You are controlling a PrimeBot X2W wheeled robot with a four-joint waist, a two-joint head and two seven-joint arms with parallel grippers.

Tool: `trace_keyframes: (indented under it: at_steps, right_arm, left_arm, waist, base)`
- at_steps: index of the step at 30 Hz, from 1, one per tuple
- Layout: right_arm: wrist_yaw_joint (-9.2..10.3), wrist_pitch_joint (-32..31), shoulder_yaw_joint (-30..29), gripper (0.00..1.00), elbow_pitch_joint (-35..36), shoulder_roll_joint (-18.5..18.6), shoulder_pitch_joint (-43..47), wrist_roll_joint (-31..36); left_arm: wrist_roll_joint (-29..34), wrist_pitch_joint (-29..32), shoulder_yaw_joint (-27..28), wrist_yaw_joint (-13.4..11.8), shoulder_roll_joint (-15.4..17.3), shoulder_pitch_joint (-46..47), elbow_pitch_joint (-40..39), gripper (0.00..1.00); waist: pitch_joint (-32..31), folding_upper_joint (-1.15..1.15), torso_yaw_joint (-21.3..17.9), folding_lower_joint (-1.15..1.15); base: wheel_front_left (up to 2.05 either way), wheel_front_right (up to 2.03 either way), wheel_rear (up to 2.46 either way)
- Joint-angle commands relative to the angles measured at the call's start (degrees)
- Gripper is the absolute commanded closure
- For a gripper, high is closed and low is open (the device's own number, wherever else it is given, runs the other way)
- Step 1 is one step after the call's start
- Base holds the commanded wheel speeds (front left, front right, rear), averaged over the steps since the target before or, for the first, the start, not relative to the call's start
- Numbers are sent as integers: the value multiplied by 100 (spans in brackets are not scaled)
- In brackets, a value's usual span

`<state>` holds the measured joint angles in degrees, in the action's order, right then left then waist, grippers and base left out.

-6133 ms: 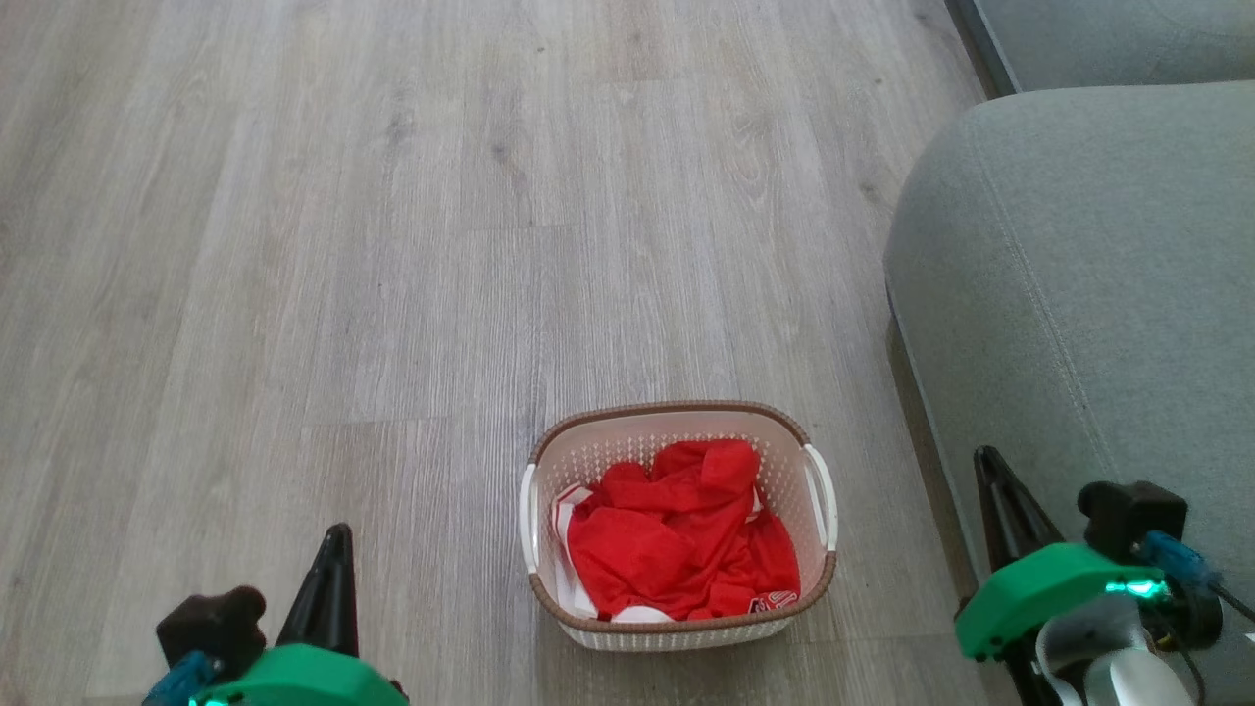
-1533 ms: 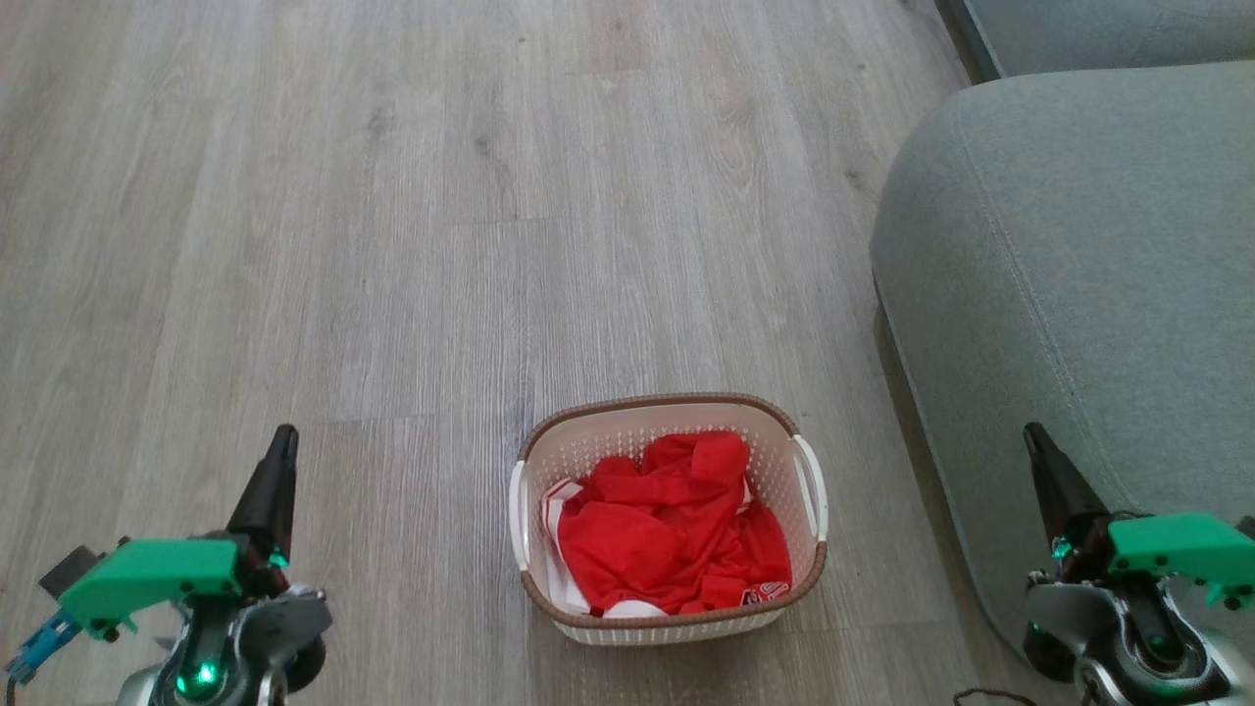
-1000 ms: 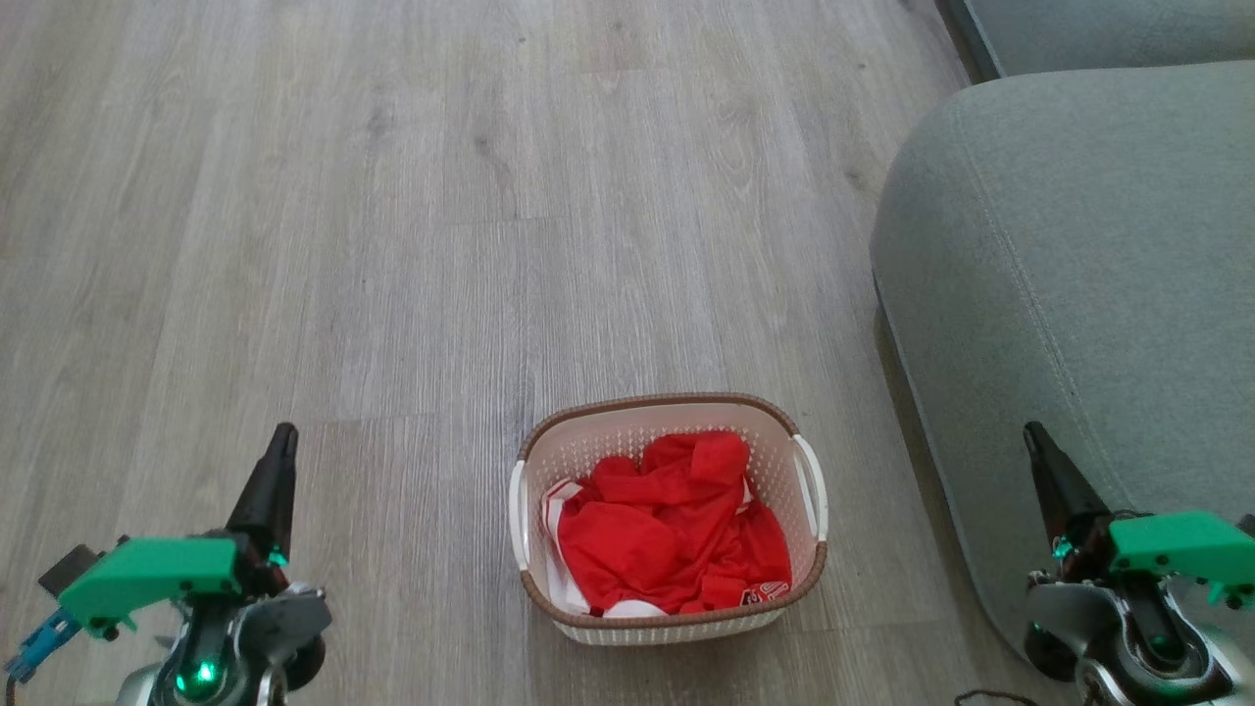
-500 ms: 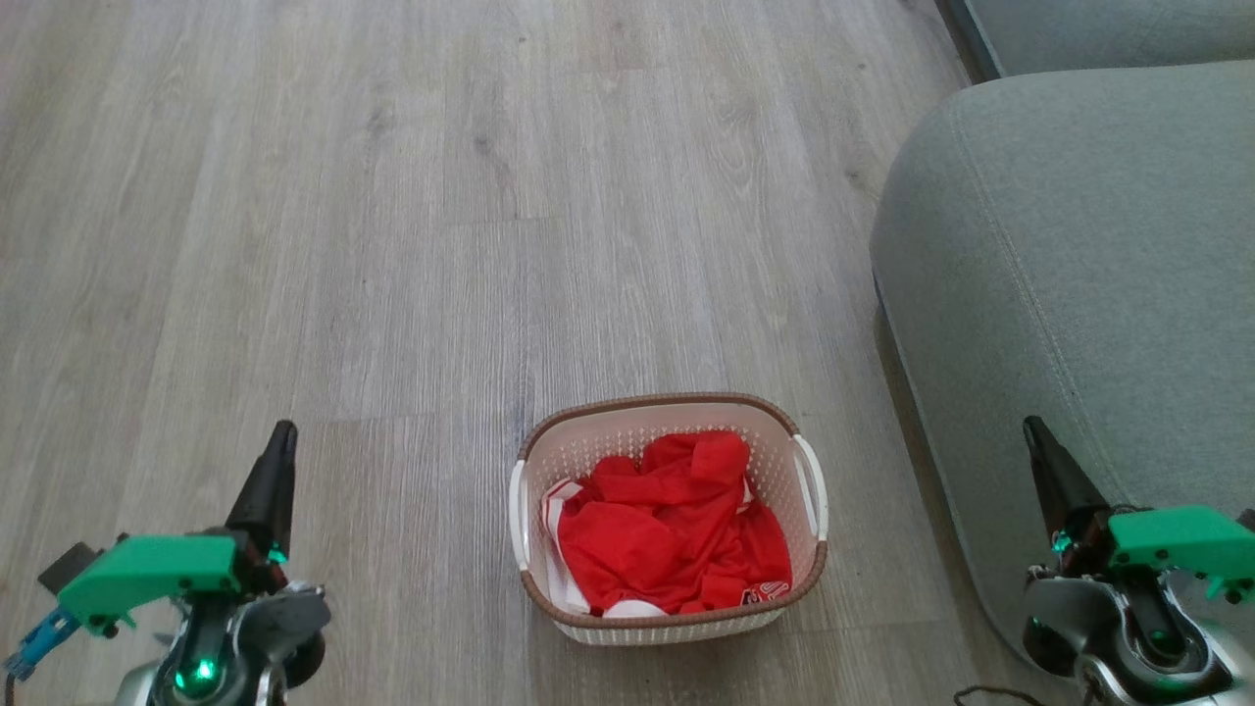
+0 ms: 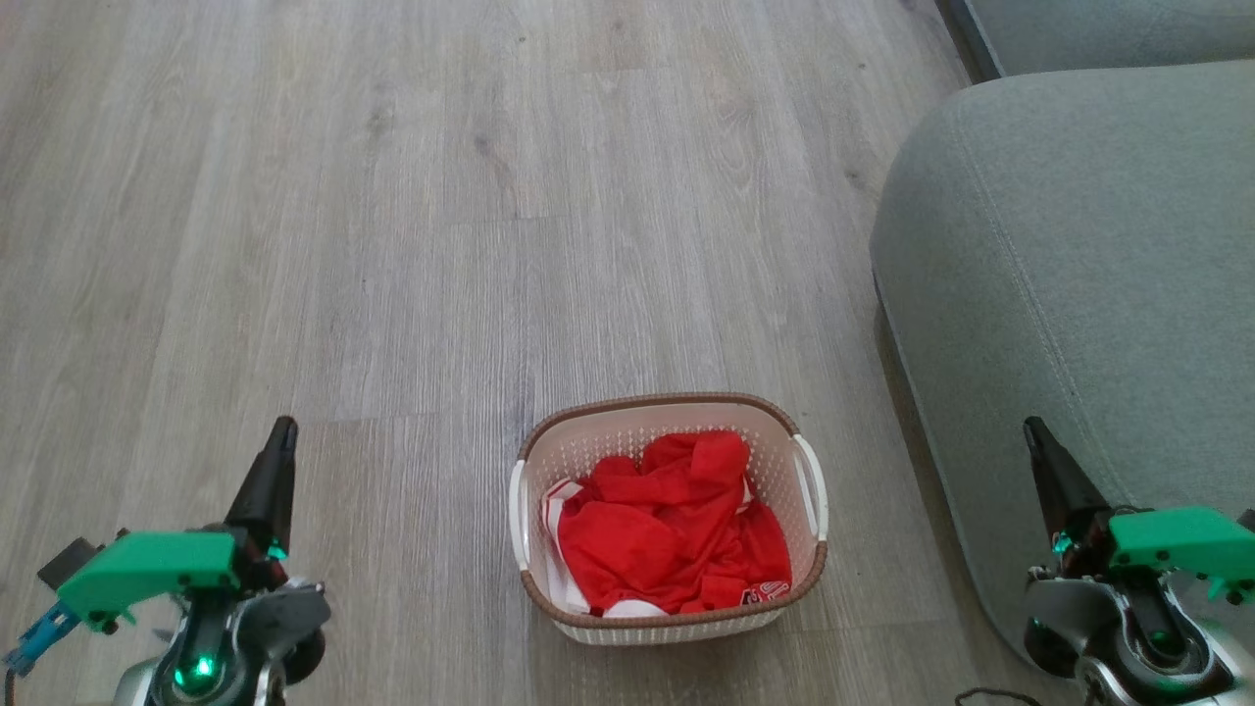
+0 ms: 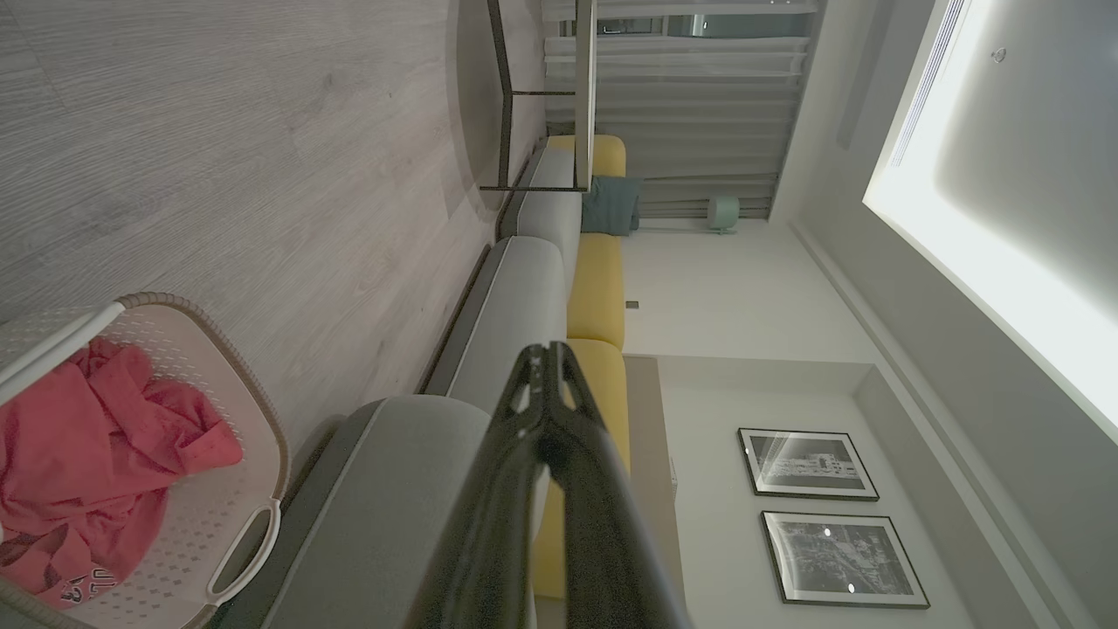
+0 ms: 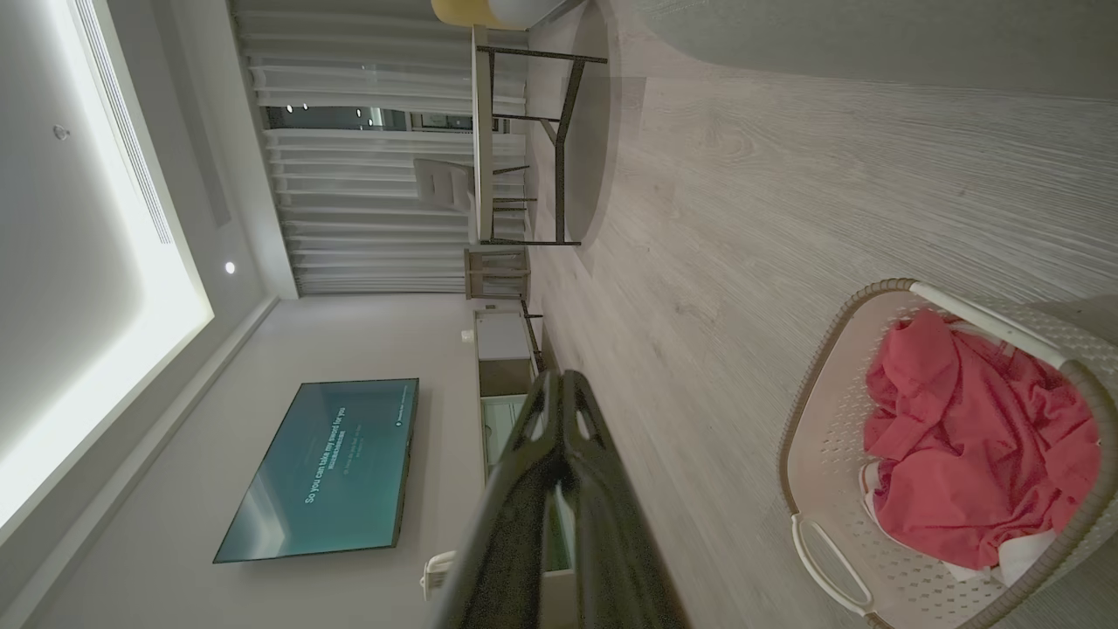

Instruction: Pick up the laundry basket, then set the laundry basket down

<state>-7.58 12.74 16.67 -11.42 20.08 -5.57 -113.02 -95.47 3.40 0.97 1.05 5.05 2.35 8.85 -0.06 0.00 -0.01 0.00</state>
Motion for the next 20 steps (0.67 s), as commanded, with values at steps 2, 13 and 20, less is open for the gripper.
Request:
trace_keyframes:
  at_steps: [2, 13, 20]
  right_arm:
    - [9, 45, 82, 100, 219, 179, -234, -35]
    - [9, 92, 136, 100, 243, 223, -241, -81]
    - [9, 115, 163, 100, 256, 246, -245, -104]
  left_arm:
    - [34, 14, 245, 37, 45, 303, -166, 100]
    - [43, 24, 255, 36, 36, 303, -167, 100]
    - [49, 29, 262, 36, 31, 303, -168, 100]
  waist:
    - [0, 0, 0, 0]
    - [1, 0, 0, 0]
    - [1, 0, 0, 0]
  base:
    - [0, 0, 0]
    - [0, 0, 0]
    - [0, 0, 0]
